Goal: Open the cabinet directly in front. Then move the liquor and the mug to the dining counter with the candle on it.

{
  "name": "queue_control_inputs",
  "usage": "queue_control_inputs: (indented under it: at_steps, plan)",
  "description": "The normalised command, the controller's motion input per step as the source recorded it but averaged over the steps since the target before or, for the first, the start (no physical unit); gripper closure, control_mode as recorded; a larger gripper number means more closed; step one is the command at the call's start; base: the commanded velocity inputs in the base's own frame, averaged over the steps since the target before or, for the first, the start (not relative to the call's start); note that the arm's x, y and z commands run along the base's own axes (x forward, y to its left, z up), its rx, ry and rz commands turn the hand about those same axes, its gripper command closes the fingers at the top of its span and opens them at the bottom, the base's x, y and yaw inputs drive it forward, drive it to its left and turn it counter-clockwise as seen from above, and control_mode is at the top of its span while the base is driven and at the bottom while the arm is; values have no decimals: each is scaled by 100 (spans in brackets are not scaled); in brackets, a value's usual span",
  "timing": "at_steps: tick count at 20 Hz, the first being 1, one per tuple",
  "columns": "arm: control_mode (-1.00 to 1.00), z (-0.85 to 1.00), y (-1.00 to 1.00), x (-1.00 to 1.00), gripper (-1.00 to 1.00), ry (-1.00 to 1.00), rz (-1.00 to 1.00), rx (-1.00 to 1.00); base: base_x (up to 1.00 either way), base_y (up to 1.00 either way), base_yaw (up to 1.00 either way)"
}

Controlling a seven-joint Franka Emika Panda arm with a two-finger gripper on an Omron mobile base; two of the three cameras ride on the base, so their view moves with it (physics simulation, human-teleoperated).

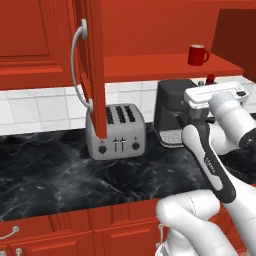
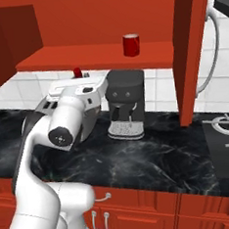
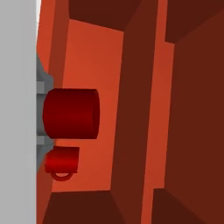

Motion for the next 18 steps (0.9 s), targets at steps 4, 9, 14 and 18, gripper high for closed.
queue_control_inputs:
  at_steps: [4, 9, 14, 18]
  plan:
    - [100, 0, 0, 0, 100, 0, 0, 0, -80, 0, 46]
    - [100, 0, 0, 0, 100, 0, 0, 0, -72, -4, 68]
    - [100, 0, 0, 0, 100, 0, 0, 0, -33, 0, 83]
    - [100, 0, 0, 0, 100, 0, 0, 0, -13, 0, 90]
